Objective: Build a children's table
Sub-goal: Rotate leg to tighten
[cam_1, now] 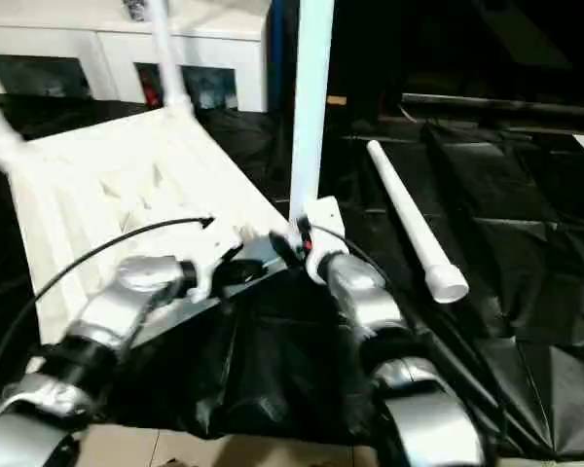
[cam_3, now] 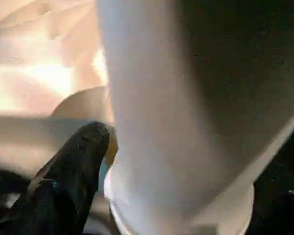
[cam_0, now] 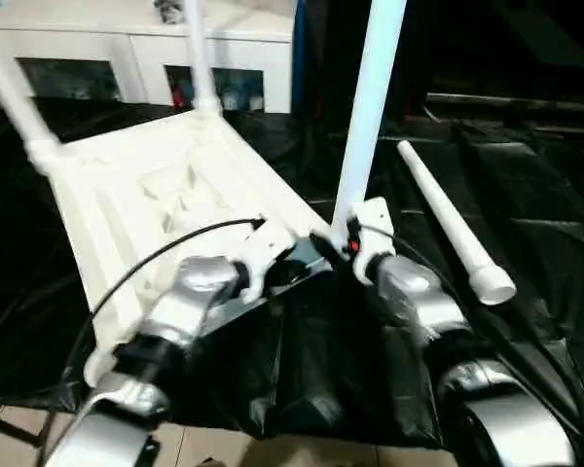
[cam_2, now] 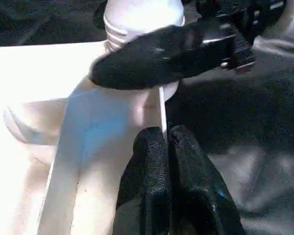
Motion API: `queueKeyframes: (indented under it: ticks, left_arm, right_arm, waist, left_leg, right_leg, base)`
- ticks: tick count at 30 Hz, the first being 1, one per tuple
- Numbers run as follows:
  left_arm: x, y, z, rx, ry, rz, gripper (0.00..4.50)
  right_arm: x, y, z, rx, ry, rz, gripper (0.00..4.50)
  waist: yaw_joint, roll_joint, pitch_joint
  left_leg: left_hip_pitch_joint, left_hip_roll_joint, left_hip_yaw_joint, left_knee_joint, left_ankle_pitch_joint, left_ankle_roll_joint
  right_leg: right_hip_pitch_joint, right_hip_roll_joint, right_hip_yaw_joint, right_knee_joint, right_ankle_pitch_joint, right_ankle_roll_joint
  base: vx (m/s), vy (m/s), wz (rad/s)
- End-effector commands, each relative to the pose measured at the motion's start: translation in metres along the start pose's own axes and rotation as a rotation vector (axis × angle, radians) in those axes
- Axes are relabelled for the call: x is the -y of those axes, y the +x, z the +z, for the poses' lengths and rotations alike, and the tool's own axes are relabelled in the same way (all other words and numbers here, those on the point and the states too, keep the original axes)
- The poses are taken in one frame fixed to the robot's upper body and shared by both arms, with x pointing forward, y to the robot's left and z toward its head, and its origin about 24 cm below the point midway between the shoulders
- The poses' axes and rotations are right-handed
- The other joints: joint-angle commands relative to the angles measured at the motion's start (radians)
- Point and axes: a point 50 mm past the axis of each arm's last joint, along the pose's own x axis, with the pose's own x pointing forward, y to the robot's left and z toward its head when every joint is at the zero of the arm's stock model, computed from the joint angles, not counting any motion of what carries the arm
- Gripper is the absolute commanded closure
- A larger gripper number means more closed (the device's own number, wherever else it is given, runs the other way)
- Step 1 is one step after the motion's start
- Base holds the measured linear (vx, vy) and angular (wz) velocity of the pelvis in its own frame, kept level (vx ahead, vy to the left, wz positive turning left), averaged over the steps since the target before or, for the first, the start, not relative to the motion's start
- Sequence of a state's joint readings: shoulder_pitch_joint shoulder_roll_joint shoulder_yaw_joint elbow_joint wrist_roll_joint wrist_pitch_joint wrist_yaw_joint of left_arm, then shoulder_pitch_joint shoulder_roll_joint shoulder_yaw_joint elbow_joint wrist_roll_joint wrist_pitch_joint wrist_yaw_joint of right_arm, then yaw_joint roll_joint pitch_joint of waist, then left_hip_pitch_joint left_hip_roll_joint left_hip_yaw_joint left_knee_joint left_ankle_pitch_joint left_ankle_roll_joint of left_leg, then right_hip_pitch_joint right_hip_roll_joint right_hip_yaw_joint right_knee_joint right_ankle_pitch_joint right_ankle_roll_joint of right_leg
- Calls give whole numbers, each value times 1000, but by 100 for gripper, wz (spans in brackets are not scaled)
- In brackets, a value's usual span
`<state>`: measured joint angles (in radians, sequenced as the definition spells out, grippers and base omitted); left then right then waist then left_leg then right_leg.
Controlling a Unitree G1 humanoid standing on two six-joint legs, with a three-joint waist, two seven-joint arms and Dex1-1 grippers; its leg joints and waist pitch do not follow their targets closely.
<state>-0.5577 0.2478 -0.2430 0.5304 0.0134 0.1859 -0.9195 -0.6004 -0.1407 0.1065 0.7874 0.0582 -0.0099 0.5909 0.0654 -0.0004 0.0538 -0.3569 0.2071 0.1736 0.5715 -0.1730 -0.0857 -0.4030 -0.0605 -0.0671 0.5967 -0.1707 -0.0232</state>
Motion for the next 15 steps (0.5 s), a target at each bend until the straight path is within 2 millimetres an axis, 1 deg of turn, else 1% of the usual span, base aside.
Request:
queueKeyframes:
  ticks: [1,2,3,4,5,6,7,8,9,10,11,12,14,15]
  left_arm:
    - [6,0,13,60,73,-103,450]
    - [5,-2,12,57,78,-111,450]
    - [5,-7,11,51,92,-147,450]
    - [5,-9,10,48,99,-171,450]
    - [5,-11,9,46,104,-186,450]
    - [5,-11,9,46,104,-186,450]
    - [5,-15,8,36,103,-216,450]
    - [5,-16,8,33,103,-225,450]
    - [5,-18,7,29,103,-238,450]
    - [5,-20,7,26,104,-253,450]
    - [4,-21,7,24,105,-263,450]
    - [4,-23,5,19,108,-275,450]
    - [4,-25,4,13,113,-288,450]
    - [4,-26,3,9,115,-296,450]
  right_arm:
    - [-10,-8,4,0,-73,190,72]
    - [-9,-12,4,-2,-83,222,72]
    - [-9,-22,3,-12,-105,304,72]
    - [-9,-27,4,-18,-113,338,72]
    - [-9,-29,4,-22,-117,360,72]
    - [-9,-29,4,-22,-117,360,72]
    - [-9,-34,4,-31,-125,395,72]
    - [-9,-36,4,-35,-127,407,72]
    - [-10,-37,4,-40,-132,424,72]
    - [-11,-40,4,-47,-136,447,72]
    - [-11,-41,5,-52,-138,462,102]
    - [-12,-42,5,-54,-140,472,109]
    - [-14,-43,6,-56,-138,490,109]
    - [-16,-44,6,-56,-135,506,126]
  waist:
    - [3,1,-69]
    - [7,-3,-68]
    - [12,2,-69]
    - [17,-1,-68]
    - [19,3,-69]
    - [21,0,-69]
    - [21,0,-69]
    - [23,0,-69]
    - [22,-1,-68]
    - [24,4,-69]
    - [23,2,-69]
    - [24,2,-70]
    - [23,2,-70]
    - [24,0,-70]
  left_leg:
    - [9,21,2,-52,-188,63]
    - [8,21,3,-51,-187,69]
    - [6,23,3,-51,-180,72]
    - [5,23,4,-51,-180,72]
    - [7,24,3,-51,-182,70]
    - [5,24,3,-52,-186,65]
    - [6,24,3,-52,-189,62]
    - [7,25,2,-52,-188,58]
    - [6,24,2,-52,-189,57]
    - [7,25,1,-53,-190,56]
    - [6,25,2,-52,-188,56]
    - [5,24,1,-52,-186,55]
    - [4,24,1,-53,-182,53]
    - [6,25,1,-52,-185,53]
  right_leg:
    - [54,-71,48,-66,-203,-197]
    - [56,-66,47,-67,-193,-195]
    - [55,-68,48,-63,-180,-200]
    - [57,-67,46,-65,-184,-198]
    - [56,-68,47,-64,-187,-199]
    - [56,-68,46,-63,-196,-200]
    - [55,-68,45,-64,-200,-202]
    - [55,-69,46,-64,-203,-201]
    - [54,-68,46,-64,-206,-202]
    - [55,-69,45,-64,-204,-202]
    - [54,-68,45,-64,-198,-203]
    - [55,-68,45,-63,-193,-206]
    - [56,-68,45,-62,-187,-206]
    - [54,-69,45,-63,-190,-206]
  base:
    - [0,0,0]
    - [0,0,0]
    - [0,0,0]
    - [0,0,0]
    - [0,0,0]
    - [0,0,0]
    - [0,0,0]
    - [0,0,0]
    - [0,0,0]
    - [0,0,0]
    - [0,0,0]
    - [0,0,0]
    - [0,0,0]
    - [0,0,0]
